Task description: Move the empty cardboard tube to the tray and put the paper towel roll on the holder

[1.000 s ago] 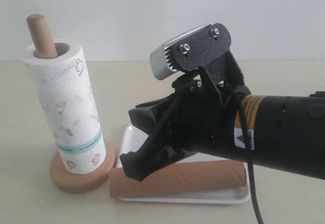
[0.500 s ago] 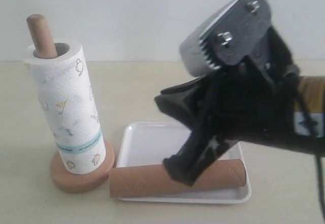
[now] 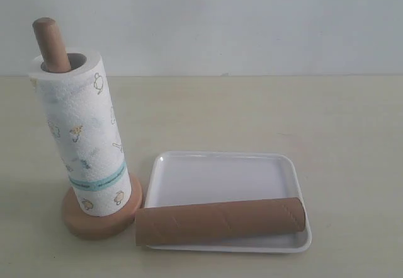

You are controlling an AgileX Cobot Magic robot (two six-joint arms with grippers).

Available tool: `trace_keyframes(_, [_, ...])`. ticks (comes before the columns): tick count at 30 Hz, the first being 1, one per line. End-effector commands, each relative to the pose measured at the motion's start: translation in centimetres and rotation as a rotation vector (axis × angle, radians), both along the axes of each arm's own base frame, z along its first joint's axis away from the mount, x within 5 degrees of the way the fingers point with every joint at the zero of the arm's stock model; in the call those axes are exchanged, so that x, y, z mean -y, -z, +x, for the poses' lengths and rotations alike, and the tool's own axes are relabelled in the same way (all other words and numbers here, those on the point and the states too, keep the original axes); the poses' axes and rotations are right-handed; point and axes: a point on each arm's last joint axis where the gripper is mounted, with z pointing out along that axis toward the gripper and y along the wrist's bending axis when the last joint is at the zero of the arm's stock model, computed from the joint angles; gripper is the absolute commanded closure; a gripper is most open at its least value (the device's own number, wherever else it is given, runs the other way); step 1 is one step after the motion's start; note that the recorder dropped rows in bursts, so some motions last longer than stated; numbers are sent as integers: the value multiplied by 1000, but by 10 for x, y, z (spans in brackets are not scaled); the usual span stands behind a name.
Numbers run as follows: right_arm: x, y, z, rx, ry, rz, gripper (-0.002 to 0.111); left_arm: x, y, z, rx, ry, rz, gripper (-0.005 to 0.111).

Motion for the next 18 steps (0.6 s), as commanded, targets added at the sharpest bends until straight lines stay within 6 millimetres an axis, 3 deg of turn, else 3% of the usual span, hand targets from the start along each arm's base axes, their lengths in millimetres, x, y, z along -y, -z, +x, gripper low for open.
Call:
trace_keyframes(1, [19, 26, -26, 81, 145, 40, 101, 0, 0, 0, 6, -2, 1, 103])
trace_keyframes(5, [25, 54, -38, 95, 214, 53, 101, 0, 0, 0, 6, -2, 1, 103])
trace_keyframes(7, [25, 54, -42, 125, 219, 74, 101, 0, 0, 0, 6, -2, 1, 103])
trace_keyframes(18, [28, 73, -43, -73, 255, 17, 101, 0, 0, 0, 6, -2, 1, 103])
